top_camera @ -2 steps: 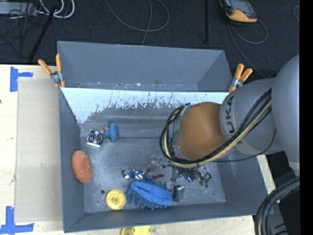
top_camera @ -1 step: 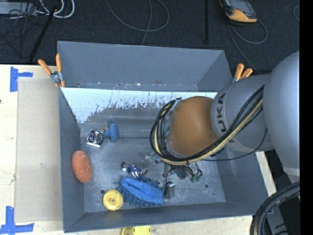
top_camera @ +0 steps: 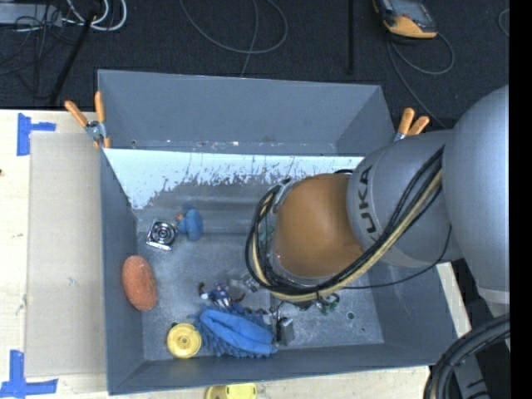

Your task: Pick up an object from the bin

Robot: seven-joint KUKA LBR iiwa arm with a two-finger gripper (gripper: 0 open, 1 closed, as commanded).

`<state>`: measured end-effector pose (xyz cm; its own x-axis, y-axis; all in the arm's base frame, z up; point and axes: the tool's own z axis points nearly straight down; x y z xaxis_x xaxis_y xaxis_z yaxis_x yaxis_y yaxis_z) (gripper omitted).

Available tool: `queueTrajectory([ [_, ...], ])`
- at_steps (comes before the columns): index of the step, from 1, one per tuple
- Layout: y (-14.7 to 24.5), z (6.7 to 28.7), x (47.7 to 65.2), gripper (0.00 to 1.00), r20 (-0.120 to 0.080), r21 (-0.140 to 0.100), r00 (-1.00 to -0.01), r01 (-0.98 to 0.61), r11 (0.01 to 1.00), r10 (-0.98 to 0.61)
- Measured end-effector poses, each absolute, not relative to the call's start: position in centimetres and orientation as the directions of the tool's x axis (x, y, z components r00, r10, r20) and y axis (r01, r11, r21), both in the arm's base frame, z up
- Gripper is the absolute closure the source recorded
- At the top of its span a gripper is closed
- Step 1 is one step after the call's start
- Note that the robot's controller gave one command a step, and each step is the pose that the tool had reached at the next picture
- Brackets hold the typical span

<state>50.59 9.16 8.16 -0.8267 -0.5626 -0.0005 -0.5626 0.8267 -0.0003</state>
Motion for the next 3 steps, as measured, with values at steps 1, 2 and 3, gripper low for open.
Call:
queueTrajectory([
  [1,9.33,8.37,48.50,1.00,-0.007,-0.001,-0.951,-0.308,0.951,-0.308],
  [2,9.33,8.37,48.50,1.00,-0.007,-0.001,-0.951,-0.309,0.951,-0.309],
  [3,10.12,8.55,48.80,0.00,-0.001,-0.001,-0.966,-0.257,0.966,-0.257],
])
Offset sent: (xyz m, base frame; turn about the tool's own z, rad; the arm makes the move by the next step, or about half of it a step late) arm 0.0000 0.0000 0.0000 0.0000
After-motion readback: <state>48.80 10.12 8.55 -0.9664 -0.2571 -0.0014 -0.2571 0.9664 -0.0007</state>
